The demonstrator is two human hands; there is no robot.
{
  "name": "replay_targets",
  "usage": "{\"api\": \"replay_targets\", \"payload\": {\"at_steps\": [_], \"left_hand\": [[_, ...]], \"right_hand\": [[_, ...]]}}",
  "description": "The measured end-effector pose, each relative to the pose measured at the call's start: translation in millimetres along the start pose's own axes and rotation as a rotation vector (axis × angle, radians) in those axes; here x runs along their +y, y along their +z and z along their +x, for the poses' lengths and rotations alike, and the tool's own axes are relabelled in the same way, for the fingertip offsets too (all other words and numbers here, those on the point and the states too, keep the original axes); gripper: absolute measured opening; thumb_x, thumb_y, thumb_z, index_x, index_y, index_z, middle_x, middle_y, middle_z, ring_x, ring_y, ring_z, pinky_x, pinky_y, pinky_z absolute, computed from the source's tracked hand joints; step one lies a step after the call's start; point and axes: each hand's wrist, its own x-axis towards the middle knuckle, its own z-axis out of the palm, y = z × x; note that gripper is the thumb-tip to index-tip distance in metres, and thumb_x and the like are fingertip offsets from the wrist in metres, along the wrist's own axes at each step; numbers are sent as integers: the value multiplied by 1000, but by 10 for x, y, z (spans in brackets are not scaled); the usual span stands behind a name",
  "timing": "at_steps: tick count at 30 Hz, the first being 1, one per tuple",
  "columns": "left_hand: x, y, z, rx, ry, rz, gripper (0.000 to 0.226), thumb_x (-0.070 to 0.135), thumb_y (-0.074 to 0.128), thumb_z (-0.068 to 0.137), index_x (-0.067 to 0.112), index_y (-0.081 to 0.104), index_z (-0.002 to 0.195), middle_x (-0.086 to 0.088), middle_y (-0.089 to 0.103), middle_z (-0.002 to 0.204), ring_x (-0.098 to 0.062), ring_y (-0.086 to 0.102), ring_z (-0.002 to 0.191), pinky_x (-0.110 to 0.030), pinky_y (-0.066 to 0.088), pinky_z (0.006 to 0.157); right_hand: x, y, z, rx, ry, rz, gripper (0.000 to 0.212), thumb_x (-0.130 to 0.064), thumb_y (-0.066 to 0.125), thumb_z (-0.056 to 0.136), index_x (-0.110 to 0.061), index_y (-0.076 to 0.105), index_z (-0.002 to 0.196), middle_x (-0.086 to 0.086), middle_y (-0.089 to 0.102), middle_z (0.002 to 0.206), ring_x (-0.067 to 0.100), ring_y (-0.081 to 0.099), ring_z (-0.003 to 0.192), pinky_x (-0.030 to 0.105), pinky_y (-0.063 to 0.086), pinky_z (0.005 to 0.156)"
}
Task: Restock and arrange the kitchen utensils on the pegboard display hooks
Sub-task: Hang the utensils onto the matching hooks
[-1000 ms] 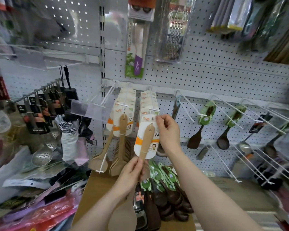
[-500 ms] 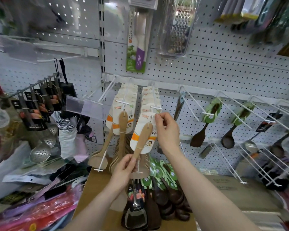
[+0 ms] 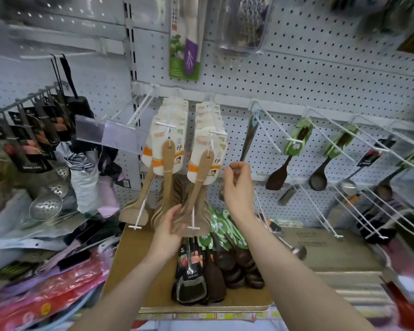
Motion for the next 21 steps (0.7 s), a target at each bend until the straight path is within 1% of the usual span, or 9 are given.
{"api": "replay_targets", "payload": {"at_steps": [4, 6, 8, 11, 14, 16, 18, 19, 21], "left_hand": [[-98, -16, -203, 19, 34, -2, 36, 13, 58, 93, 34, 54, 121, 14, 57, 122, 1, 53, 111, -23, 44, 96], [-197, -22, -355, 17, 32, 24, 35, 8, 59, 91, 36, 56, 112, 13, 59, 118, 0, 55, 108, -20, 45, 92], [-307, -35, -505, -3, 10, 54, 35, 7, 60, 90, 37, 57, 108, 14, 59, 115, 1, 55, 106, -19, 47, 87], [-507, -54, -694, -14, -33, 62, 32, 7, 59, 91, 35, 58, 106, 16, 58, 110, 2, 55, 102, -12, 45, 80], [-828, -59, -812, -36, -102, 79, 32, 6, 57, 93, 35, 55, 105, 16, 60, 106, 2, 55, 101, -10, 43, 81], [-1061, -38, -831, -58, -170, 111, 32, 5, 57, 93, 32, 52, 110, 19, 58, 103, -3, 57, 101, -11, 44, 84], [-1291, -4, -817, -82, -241, 138, 32, 4, 57, 93, 27, 51, 114, 18, 57, 101, -10, 58, 101, -6, 41, 78], [-1394, 14, -803, -98, -285, 158, 31, 5, 57, 93, 23, 51, 118, 15, 58, 101, -13, 58, 102, -6, 39, 77], [-1619, 66, -751, -126, -372, 198, 34, 11, 58, 94, 16, 52, 127, 5, 60, 108, -19, 58, 109, -18, 40, 86]], "right_hand": [[213, -24, -290, 4, 28, -60, 12, -30, 47, 99, -23, 49, 107, -8, 60, 95, 16, 63, 87, 44, 53, 78], [337, -25, -503, -25, 40, -104, 8, -24, 49, 100, -22, 49, 108, -9, 60, 94, 8, 61, 83, 31, 48, 72], [450, -11, -735, -64, 50, -147, 8, -20, 50, 99, -24, 49, 107, -9, 61, 91, 6, 59, 80, 26, 42, 67], [677, 63, -1090, -95, 49, -209, 11, -19, 52, 98, -28, 49, 103, -12, 61, 89, 6, 59, 77, 24, 38, 64], [964, 178, -1452, -123, 83, -202, 12, -14, 55, 96, -24, 53, 102, -11, 64, 87, 7, 61, 77, 25, 44, 66], [1171, 233, -1656, -138, 125, -224, 15, -11, 56, 95, -22, 54, 104, -11, 64, 84, 8, 62, 77, 28, 48, 68], [1389, 272, -1810, -164, 179, -272, 19, -11, 57, 93, -26, 53, 104, -11, 63, 83, 9, 61, 75, 30, 47, 67], [1496, 286, -1867, -186, 211, -301, 21, -11, 58, 93, -26, 52, 105, -10, 63, 84, 11, 61, 75, 31, 47, 67], [1722, 313, -1959, -228, 280, -362, 20, -13, 60, 93, -25, 52, 107, -7, 65, 88, 15, 63, 78, 33, 50, 68]]}}
